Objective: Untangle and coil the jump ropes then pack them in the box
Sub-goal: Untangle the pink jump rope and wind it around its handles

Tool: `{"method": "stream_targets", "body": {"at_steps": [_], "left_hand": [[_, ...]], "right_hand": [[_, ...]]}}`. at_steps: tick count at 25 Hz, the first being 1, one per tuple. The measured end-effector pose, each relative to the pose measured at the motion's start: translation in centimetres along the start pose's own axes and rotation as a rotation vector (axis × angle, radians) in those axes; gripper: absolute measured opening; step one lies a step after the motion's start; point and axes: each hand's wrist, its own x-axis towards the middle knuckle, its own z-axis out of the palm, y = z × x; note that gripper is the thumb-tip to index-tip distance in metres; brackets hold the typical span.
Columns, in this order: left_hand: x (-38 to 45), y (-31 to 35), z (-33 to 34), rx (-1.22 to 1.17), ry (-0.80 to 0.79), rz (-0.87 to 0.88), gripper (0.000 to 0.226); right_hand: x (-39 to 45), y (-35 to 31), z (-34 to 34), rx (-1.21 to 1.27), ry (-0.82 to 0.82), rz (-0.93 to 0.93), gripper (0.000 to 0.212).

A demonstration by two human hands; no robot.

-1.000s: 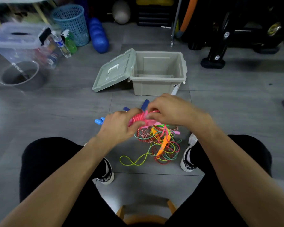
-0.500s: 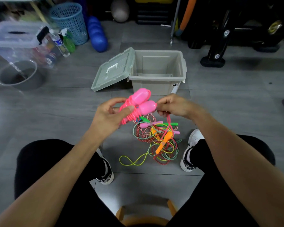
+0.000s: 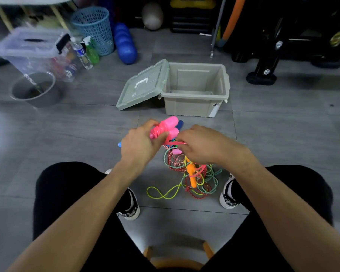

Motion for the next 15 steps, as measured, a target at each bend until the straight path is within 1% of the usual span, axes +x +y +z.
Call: {"method": "stream_targets", "body": {"at_steps": [2, 4, 7, 9, 12, 13, 15], "left_hand": [[-0.1, 0.3, 0.1, 0.126, -0.021, 0.13, 0.038], [-0.2, 0.2, 0.5, 0.176, -0.048, 0.285, 0.041], [-0.6, -0.3, 1.1, 0.167, -0.072, 0.573, 0.049], [-0.9, -0.5, 0.9, 0.103, -0.078, 0.677, 0.046], [-1.2, -0.8, 0.6, -0.081, -0.158, 0.678, 0.034], [-1.4, -0.8, 0.6, -0.129, -0.186, 0.662, 0.034], [-1.5, -0.6, 0.6, -0.227, -0.212, 0.581, 0.044]], "right_hand": [[-0.2, 0.5, -1.0, -0.061, 0.062, 0.001, 0.017], [-0.1, 1.2, -1.7, -0.057, 0.107, -0.002, 0.016], [0.4, 2.6, -2.2, 0.092, 0.126, -0.046, 0.017], [0.9, 3.5, -2.2, 0.23, 0.158, -0.078, 0.021], [1.4, 4.2, -2.3, 0.453, 0.195, -0.013, 0.023], [1.6, 4.4, -2.2, 0.517, 0.185, 0.014, 0.024], [2.0, 4.8, -1.9, 0.644, 0.136, 0.02, 0.027]]}}
